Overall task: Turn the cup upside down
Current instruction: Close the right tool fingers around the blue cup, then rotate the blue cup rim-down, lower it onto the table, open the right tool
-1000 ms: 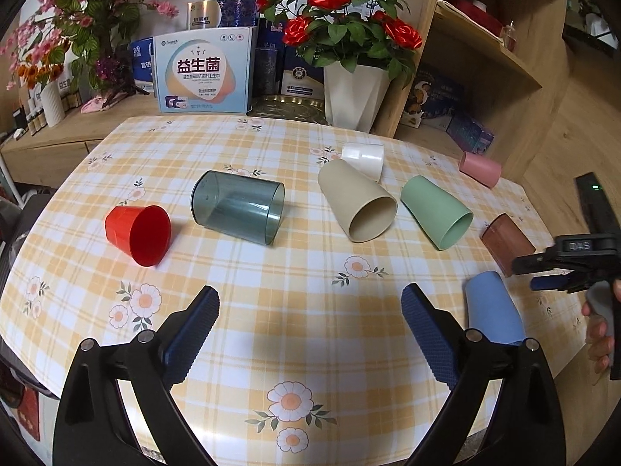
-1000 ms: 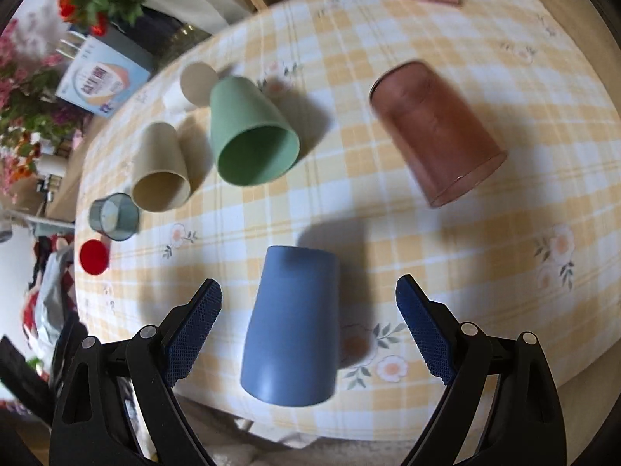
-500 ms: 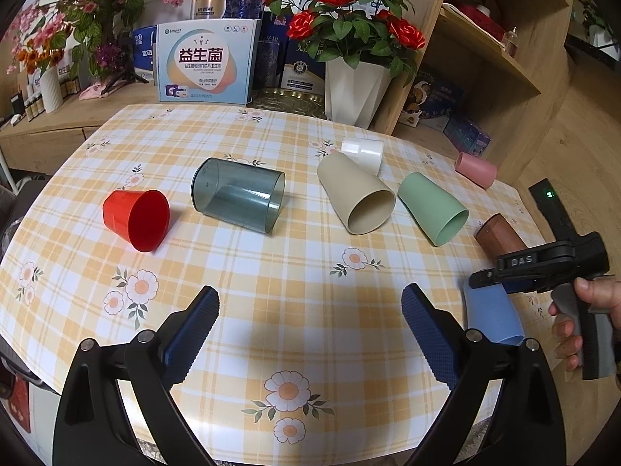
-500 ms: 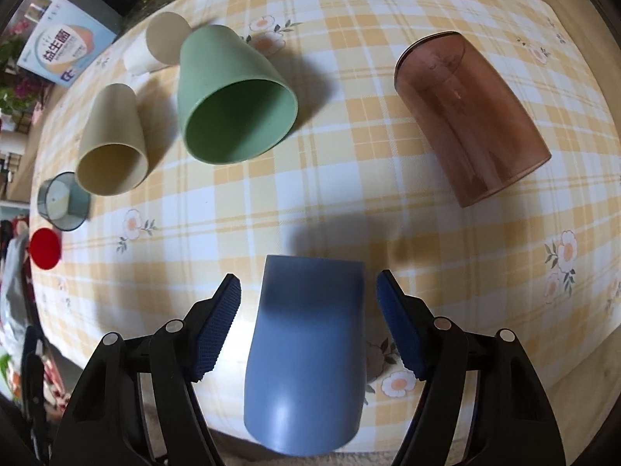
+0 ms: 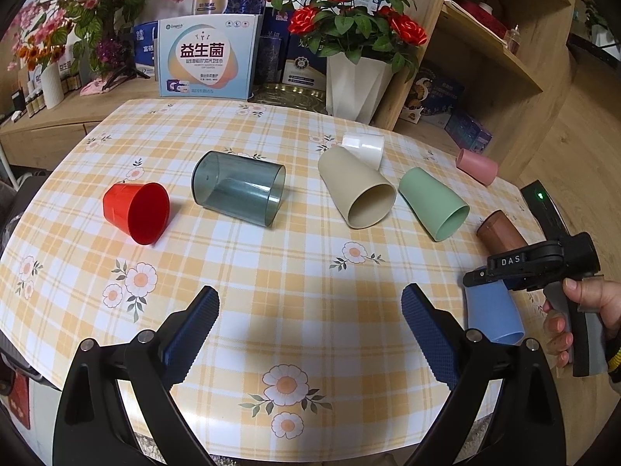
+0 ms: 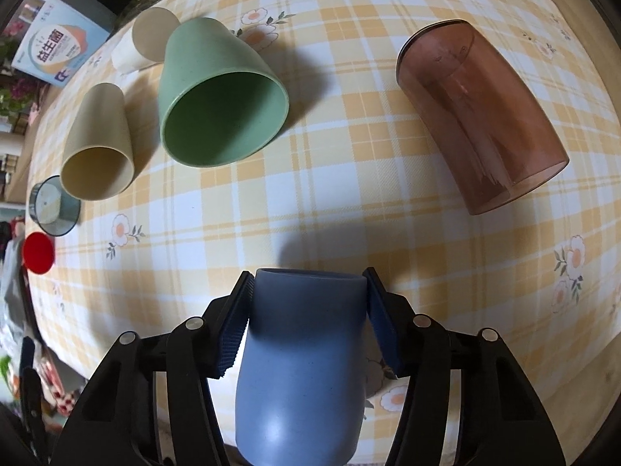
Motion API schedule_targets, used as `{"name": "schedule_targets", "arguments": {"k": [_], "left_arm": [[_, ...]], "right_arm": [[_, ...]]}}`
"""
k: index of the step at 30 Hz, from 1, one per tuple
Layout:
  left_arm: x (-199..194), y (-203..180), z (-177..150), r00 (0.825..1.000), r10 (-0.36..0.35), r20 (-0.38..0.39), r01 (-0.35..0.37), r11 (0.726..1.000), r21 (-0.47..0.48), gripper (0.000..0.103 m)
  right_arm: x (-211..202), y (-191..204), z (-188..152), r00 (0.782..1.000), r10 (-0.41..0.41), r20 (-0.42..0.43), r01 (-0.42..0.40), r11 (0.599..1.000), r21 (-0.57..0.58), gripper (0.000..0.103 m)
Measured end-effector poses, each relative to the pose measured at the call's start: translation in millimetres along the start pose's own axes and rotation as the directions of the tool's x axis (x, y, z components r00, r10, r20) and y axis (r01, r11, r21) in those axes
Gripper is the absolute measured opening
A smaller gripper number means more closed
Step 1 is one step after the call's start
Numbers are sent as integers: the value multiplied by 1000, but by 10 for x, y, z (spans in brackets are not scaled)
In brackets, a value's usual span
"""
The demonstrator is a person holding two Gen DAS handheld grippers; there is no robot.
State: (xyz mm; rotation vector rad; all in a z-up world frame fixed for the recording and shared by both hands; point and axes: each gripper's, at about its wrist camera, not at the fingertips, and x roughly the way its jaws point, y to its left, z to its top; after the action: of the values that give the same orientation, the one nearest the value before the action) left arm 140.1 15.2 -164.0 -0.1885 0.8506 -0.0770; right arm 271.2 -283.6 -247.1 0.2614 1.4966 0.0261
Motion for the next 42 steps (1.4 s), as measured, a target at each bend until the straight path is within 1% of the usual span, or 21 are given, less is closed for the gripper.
{"name": "schedule_targets", "arguments": {"k": [6, 9, 11, 12, 14, 16, 19, 21, 23, 26, 29, 34, 37, 42], "left_arm": [[-6, 16, -15, 1000, 9, -3, -9, 1000, -5, 93], [6, 27, -23, 1000, 14, -10, -14, 1000, -13, 93], [14, 24, -30, 1000, 16, -13, -16, 1000, -17, 93], [15, 20, -34, 1000, 16, -14, -16, 1000, -18, 93], [13, 8, -45, 1000, 15, -14, -15, 1000, -17, 93], [23, -14, -55, 1000, 13, -18, -14, 1000, -11, 93], [47, -55, -68, 1000, 9, -29, -9, 1000, -1, 93], [54, -74, -80, 1000, 3, -31, -3, 1000, 2, 93], [57, -89, -90, 999, 2, -32, -2, 1000, 2, 93], [60, -95, -107, 999, 2, -37, -2, 1000, -2, 93], [49, -95, -112, 999, 4, -38, -4, 1000, -2, 93], [27, -93, -116, 1000, 7, -31, -7, 1000, -4, 93], [16, -85, -119, 1000, 7, -29, -7, 1000, -7, 93], [-9, -74, -122, 1000, 10, -25, -11, 1000, -9, 93]], "right_arm": [[-101, -64, -126, 997, 54, 61, -53, 998, -22, 55], [-210, -85, -250, 990, 87, 112, -81, 995, -57, 55], [-303, -116, -359, 982, 110, 157, -97, 992, -85, 55], [-359, -145, -409, 976, 121, 182, -104, 989, -101, 55], [-464, -197, -554, 957, 146, 249, -115, 984, -138, 55], [-529, -275, -683, 943, 160, 291, -122, 982, -144, 55], [-576, -402, -859, 926, 192, 325, -161, 980, -119, 55], [-586, -493, -955, 909, 229, 348, -213, 973, -83, 54], [-618, -600, -1068, 886, 258, 384, -263, 964, -41, 54], [-673, -689, -1171, 870, 263, 417, -284, 959, -13, 54], [-768, -717, -1209, 864, 225, 449, -246, 969, -13, 54], [-927, -657, -1183, 843, 138, 519, -130, 990, -51, 54], [-931, -613, -1127, 839, 82, 538, -56, 996, -64, 54], [-931, -528, -1025, 834, 43, 550, 2, 997, -81, 53]]}}
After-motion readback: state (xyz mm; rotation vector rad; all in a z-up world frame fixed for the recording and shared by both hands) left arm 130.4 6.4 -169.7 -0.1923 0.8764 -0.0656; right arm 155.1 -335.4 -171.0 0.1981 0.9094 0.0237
